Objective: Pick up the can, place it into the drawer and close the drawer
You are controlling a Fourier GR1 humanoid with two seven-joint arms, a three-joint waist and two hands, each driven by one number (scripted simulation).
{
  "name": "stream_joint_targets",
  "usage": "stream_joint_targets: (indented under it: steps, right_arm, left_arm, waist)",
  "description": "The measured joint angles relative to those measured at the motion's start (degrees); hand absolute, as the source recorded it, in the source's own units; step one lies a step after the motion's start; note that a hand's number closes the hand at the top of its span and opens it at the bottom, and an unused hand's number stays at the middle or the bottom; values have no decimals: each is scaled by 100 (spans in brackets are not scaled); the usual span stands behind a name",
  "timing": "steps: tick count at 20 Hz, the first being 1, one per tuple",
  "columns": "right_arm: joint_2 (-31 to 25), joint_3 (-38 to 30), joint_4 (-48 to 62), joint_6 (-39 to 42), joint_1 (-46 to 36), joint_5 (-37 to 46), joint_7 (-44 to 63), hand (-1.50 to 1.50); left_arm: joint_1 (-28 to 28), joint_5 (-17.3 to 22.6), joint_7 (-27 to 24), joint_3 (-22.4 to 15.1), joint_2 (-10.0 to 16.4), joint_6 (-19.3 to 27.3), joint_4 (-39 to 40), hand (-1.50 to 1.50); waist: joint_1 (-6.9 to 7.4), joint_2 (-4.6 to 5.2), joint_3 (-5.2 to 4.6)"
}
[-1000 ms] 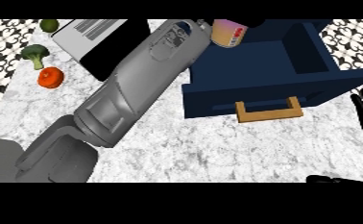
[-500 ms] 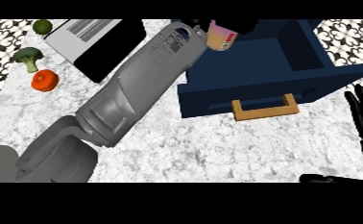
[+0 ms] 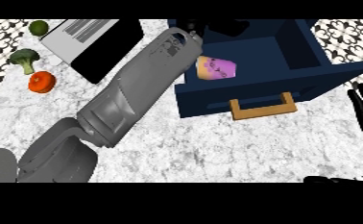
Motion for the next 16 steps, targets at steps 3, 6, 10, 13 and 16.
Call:
stream_joint_targets:
  steps: [3, 6, 10, 13, 16]
  right_arm:
    - [-21, 5, 6, -12, -71, 6, 23, -150]
    - [-9, 50, -112, -51, -73, 60, 96, -150]
    - [-138, 5, -227, -37, -58, 274, -2, -150]
    - [-271, 50, -303, -23, -79, 659, -230, -150]
    - [-402, 138, -412, -8, -98, 1049, -401, -150]
  left_arm:
    - [50, 75, -80, -60, 1, 118, 7, -150]
    - [59, 162, -120, -97, 0, 209, 5, -150]
    - [57, 316, -180, -80, 0, 304, -10, -150]
    - [100, 449, -260, -41, 0, 345, -53, -150]
    - [128, 602, -305, 6, -1, 341, -128, -150]
  waist:
    - [-7, 8, 0]
    - [3, 0, -2]
    - [11, -2, -3]
    - [31, 2, -4]
    - [81, -12, -6]
